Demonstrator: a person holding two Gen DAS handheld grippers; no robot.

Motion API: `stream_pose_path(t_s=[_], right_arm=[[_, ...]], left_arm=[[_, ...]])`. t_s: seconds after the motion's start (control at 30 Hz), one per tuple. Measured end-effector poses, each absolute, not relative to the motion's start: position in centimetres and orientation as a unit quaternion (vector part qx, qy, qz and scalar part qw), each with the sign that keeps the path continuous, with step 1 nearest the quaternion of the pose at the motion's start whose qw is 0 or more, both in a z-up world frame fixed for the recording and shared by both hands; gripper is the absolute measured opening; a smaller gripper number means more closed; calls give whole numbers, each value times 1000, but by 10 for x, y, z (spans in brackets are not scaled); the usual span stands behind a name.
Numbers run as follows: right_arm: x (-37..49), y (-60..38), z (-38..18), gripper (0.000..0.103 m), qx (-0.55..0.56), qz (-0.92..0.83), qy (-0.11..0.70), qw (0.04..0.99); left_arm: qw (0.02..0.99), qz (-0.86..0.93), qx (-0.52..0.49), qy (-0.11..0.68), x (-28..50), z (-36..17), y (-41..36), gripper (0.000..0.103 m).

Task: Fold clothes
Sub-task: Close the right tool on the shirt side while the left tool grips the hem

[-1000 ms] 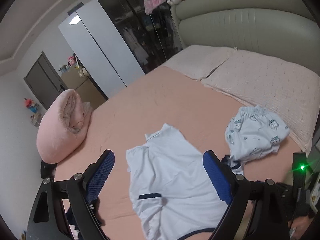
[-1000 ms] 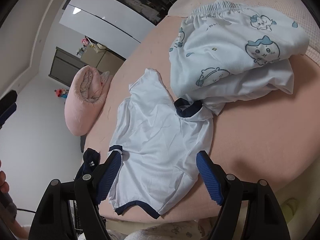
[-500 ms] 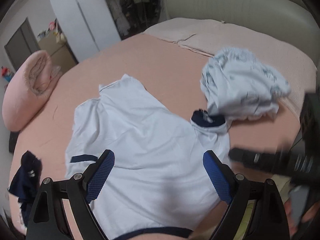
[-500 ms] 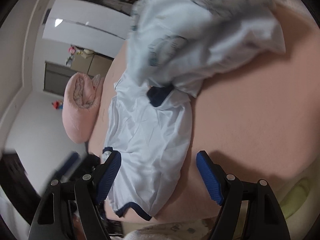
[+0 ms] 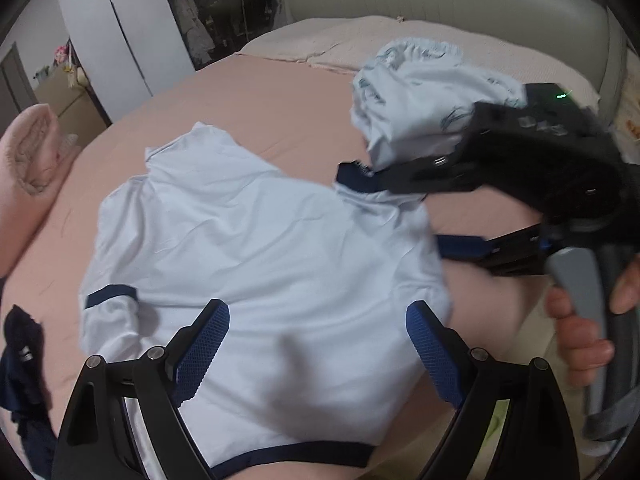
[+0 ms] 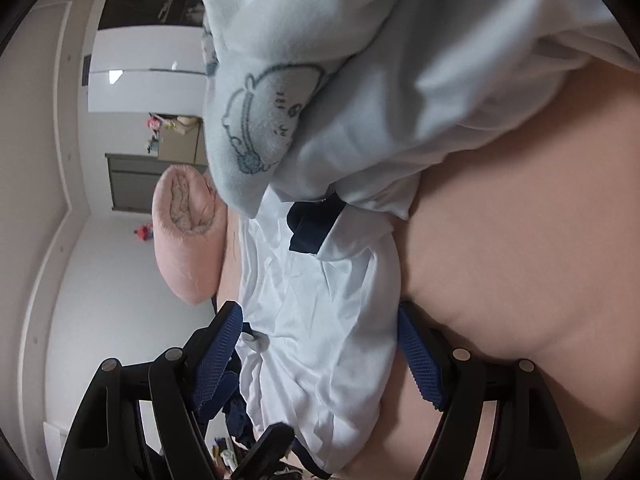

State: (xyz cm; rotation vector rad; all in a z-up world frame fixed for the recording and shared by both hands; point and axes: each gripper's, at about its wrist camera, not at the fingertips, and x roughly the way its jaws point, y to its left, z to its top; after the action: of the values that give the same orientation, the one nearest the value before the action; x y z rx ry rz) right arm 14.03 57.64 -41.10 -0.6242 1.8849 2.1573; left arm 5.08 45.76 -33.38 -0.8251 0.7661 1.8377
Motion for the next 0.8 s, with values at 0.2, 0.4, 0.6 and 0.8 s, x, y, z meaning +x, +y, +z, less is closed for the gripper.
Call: stream_pose_path(t_s=[0.2,0.4,0.6,0.8], right_arm=[[132,581,-416,77,-213,728,645,85],[144,585,-446,0,-224,696,674,105],[144,587,-454,0,-221,680,692,95],[138,586,-447,0,-241,668,696,107]], left_arm=[[498,727,-359,308,61,-343,470,91],[499,720,-362,319,74,-352,481,91],[504,721,-354,319,81,-351,483,91],[489,724,-344,344,80,-364,490,91]])
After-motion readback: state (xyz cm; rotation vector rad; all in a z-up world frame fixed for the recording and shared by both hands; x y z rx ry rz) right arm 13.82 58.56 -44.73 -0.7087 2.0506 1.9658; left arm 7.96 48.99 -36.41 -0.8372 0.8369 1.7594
